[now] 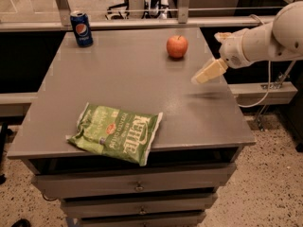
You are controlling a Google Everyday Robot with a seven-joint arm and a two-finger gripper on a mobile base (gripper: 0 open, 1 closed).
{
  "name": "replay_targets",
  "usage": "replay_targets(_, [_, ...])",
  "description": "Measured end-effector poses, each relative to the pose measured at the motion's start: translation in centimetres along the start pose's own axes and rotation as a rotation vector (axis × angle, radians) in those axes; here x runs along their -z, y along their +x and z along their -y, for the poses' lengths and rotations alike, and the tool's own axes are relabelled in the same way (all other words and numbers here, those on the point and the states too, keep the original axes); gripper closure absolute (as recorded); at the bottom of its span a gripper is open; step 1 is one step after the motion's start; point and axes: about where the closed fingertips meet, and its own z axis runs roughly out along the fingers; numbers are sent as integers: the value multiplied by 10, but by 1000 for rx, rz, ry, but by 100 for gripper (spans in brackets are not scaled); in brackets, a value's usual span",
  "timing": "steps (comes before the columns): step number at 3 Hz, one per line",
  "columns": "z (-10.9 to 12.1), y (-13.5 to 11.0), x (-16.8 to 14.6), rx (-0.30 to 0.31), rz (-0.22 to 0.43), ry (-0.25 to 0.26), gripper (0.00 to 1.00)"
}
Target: Move apple near green jalapeno chip bag
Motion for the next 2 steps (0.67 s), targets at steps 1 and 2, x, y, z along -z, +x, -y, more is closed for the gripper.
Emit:
replay_targets(1, [31,-19,-38,-73,121,24,0])
replay_targets(2, [64,-30,-70,-168,216,58,0])
